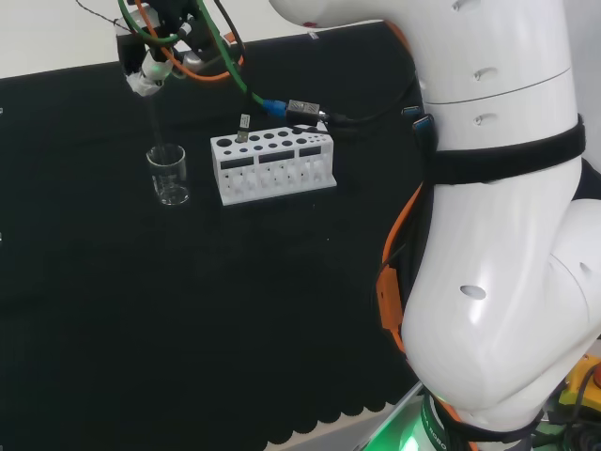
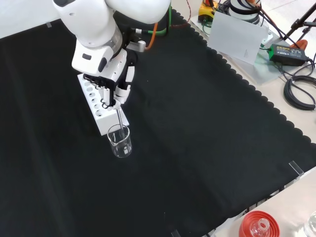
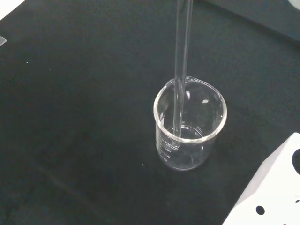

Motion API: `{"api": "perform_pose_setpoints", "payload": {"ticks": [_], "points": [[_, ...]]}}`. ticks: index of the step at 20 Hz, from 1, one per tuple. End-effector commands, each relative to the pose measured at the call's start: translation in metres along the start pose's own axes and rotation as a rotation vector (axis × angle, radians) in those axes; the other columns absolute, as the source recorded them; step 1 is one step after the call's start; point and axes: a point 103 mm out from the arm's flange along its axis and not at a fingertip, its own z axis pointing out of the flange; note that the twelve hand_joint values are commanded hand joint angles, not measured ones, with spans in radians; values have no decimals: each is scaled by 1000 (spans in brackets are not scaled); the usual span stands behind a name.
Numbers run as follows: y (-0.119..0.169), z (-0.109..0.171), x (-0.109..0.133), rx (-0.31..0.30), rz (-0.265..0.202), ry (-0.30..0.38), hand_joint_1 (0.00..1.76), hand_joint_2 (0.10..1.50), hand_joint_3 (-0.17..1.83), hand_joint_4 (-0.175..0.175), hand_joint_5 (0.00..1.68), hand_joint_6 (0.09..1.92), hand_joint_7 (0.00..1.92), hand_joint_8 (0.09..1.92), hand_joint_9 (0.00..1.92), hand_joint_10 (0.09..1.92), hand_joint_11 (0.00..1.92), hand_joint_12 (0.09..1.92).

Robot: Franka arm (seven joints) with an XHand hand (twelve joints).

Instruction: Stir in the beaker to the left of the white test tube rack with the glass rod.

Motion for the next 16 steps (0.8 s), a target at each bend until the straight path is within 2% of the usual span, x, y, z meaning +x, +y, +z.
{"api": "perform_pose_setpoints", "payload": {"ticks": [1, 16], "points": [[2, -1, 4, 6, 5, 2, 1198, 1128, -175, -175, 1135, 793, 1617, 814, 1870, 424, 1696, 829], [1, -15, 8, -14, -8, -12, 1198, 1128, -175, -175, 1134, 794, 1618, 813, 1870, 423, 1696, 829]]}}
